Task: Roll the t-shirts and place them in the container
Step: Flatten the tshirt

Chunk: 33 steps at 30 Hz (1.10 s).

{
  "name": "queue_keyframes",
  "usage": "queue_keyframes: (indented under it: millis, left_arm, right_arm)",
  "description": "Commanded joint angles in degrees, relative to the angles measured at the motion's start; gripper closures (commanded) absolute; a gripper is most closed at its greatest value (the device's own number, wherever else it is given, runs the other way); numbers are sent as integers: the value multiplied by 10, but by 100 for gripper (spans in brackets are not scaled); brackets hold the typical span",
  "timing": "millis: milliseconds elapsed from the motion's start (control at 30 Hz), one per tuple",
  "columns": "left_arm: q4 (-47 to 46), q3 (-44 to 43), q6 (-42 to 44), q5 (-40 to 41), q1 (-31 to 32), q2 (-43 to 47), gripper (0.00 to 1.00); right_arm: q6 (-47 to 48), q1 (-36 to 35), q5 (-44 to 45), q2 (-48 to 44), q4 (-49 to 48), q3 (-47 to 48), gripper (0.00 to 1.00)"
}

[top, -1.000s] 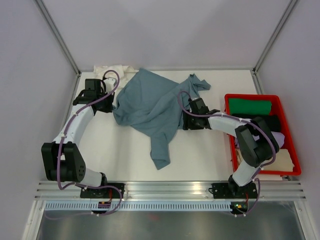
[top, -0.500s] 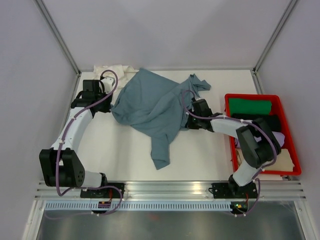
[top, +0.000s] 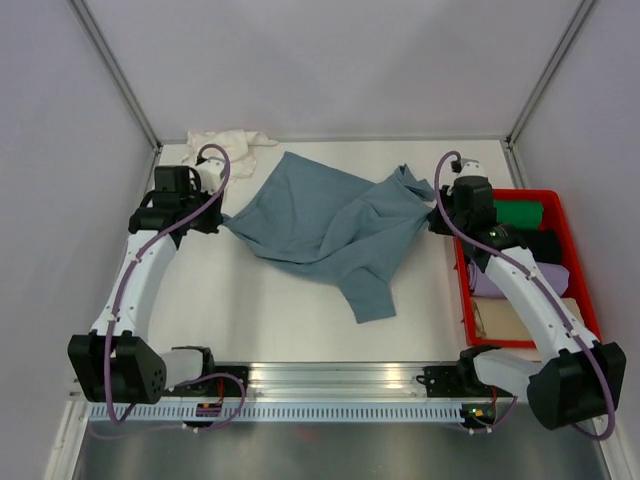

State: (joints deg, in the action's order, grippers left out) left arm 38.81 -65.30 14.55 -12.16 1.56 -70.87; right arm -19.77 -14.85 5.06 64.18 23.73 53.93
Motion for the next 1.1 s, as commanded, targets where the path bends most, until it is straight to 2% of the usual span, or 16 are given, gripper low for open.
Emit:
queue_keyframes:
  millis: [0, 133, 167, 200, 233, 267, 367, 533, 667, 700, 767, 800, 933, 1000, 1033, 1067]
  left_arm:
    - [11, -32, 5, -25, -3, -7, 98]
    - [0, -45, -14, -19, -3, -44, 98]
    - [-11, -42, -15, -18, -3, -67, 98]
    - [-18, -34, -16, -19, -2, -78, 98]
    - [-25, -26, -18, -25, -3, -88, 98]
    - [-36, -17, -20, -29, -3, -104, 98]
    - [-56, 14, -29, -30, -3, -128, 98]
    - [-85, 42, -31, -44, -3, -114, 98]
    - [-90, 51, -27, -40, -3, -101, 98]
    - [-90, 51, -26, -41, -3, -98, 98]
    - [-90, 51, -26, -42, -3, -96, 98]
    - [-90, 51, -27, -43, -3, -96, 98]
    - [-93, 52, -27, -38, -2, -96, 98]
    - [-94, 54, -29, -32, -3, -96, 98]
    - [-94, 54, -29, -30, -3, -96, 98]
    - [-93, 54, -30, -26, -3, -94, 98]
  right_arm:
    - [46, 43, 9, 56, 39, 56, 100]
    - [68, 107, -18, 186, 30, 172, 97]
    - [72, 107, -29, 212, 33, 189, 86]
    - [75, 107, -43, 237, 32, 208, 56]
    - [77, 107, -47, 282, 38, 216, 46]
    - [82, 106, -45, 301, 50, 225, 41]
    - [84, 93, -10, 290, 56, 217, 38]
    - [51, -2, 23, 186, 42, 97, 38]
    - [-9, -75, -3, 137, 26, -4, 38]
    - [-29, -90, -18, 116, 19, -47, 36]
    - [-45, -98, -19, 102, 0, -102, 23]
    - [-53, -105, -16, 100, -6, -117, 20]
    - [-68, -113, -38, 147, -64, -165, 20]
    - [-68, -117, -37, 181, -83, -176, 28]
    - [-68, -117, -37, 190, -95, -178, 37]
    - [-68, -118, -40, 193, -99, -182, 66]
